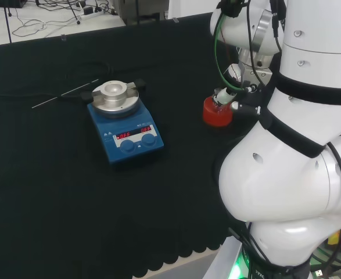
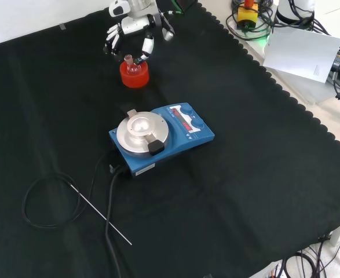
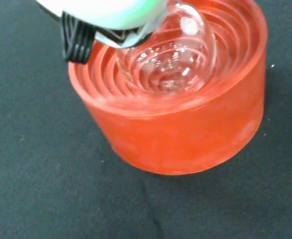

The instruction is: Pick up the round-bottom flask.

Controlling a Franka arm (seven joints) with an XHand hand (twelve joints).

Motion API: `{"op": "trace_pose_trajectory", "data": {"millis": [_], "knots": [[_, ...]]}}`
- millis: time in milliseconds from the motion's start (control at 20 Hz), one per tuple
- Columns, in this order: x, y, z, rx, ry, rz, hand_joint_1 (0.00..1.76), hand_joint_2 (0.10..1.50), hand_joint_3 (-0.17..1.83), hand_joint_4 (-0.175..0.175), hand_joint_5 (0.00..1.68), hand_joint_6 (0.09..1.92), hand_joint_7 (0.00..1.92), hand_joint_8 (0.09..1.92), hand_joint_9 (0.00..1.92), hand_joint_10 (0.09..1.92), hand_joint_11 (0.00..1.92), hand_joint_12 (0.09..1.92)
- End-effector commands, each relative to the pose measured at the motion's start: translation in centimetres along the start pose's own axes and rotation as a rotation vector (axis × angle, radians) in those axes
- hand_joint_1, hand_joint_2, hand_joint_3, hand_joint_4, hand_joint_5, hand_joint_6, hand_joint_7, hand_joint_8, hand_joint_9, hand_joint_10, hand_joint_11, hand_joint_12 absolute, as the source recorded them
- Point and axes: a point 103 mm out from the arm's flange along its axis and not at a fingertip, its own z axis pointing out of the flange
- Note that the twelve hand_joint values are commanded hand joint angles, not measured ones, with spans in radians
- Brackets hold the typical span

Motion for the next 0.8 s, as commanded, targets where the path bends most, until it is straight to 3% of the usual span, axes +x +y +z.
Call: {"op": "trace_pose_trajectory", "data": {"millis": [50, 400, 550, 650, 700, 800], "knots": [[0.4, 0.1, 0.2, 0.007, -0.003, -0.004, 1.0, 0.61, 0.71, -0.067, 0.77, 0.78, 0.31, 0.7, 0.54, 0.66, 0.2, 1.38], [0.4, 0.3, 0.0, 0.0, -0.009, -0.001, 0.99, 0.6, 0.71, -0.068, 0.74, 0.79, 0.31, 0.7, 0.54, 0.66, 0.19, 1.38], [0.7, 0.3, -0.1, -0.01, -0.022, 0.003, 0.98, 0.63, 0.71, -0.082, 0.86, 0.79, 0.32, 0.71, 0.55, 0.66, 0.2, 1.39], [0.8, 0.3, 0.0, -0.015, -0.037, -0.003, 1.03, 0.79, 0.49, 0.078, 1.01, 0.86, 0.33, 0.71, 0.57, 0.66, 0.23, 1.38], [0.9, 0.3, 0.0, -0.011, -0.043, -0.006, 1.05, 0.83, 0.43, 0.125, 1.05, 0.87, 0.35, 0.71, 0.58, 0.66, 0.25, 1.37], [1.0, 0.3, 0.0, -0.018, -0.055, -0.006, 1.06, 0.85, 0.4, 0.164, 1.1, 0.86, 0.37, 0.7, 0.61, 0.64, 0.29, 1.36]]}}
